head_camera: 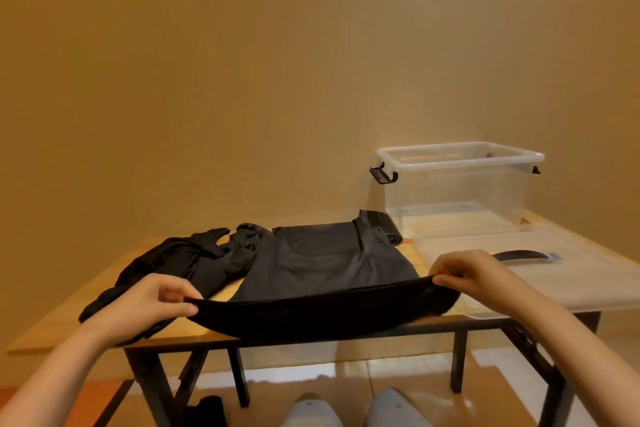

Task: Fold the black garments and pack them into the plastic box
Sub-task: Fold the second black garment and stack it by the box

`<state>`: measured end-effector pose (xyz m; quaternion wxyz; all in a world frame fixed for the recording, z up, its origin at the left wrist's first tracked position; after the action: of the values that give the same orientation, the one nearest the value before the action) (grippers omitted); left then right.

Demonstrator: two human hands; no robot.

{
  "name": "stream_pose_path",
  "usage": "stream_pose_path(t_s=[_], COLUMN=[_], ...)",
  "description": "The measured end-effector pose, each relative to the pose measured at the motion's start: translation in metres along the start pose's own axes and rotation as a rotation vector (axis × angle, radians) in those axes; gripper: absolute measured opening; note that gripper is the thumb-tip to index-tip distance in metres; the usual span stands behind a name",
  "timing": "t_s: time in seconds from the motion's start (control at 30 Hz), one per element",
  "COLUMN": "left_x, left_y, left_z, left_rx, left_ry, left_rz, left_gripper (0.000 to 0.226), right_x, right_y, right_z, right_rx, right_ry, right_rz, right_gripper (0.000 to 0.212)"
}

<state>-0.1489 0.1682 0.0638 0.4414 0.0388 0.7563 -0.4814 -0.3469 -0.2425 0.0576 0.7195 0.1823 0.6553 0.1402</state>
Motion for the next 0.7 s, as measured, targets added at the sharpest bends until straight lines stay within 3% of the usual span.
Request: stream_pose_path(t_s=[0.3, 0.47, 0.7], left_x=[0.007, 0.023, 0.032], left_y=[0.001, 0.002, 0.001], left_z=[-0.006, -0.003, 0.007], left_rx=[0.011, -0.026, 0.01], left_ry=[0.077, 0.243, 0.23], left_rz=[-0.077, -0.122, -0.208], left_gripper=[0.018, 0.006, 0.019], right_x=[-0.003, 0.006, 0.019], right_y=[0.004, -0.001, -0.004], right_z=[-0.012, -0.016, -0.024], right_rx=[-0.044, -0.023, -0.019], right_ry=[0.014, 0.093, 0.155], right_rz=[0.171, 0.259, 0.344], right_gripper=[0.02, 0.007, 0.016])
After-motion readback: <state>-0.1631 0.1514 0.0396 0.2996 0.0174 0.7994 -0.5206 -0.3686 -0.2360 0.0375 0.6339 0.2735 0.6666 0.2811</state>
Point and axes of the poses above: each hand's wrist, its own z-axis towards the middle knuckle, its own x-axis out of the palm, y = z × x, the point moved 8 cm from there along z, towards the middle knuckle, and after that the axes turned 14 degrees about y, right-handed, at the moved point
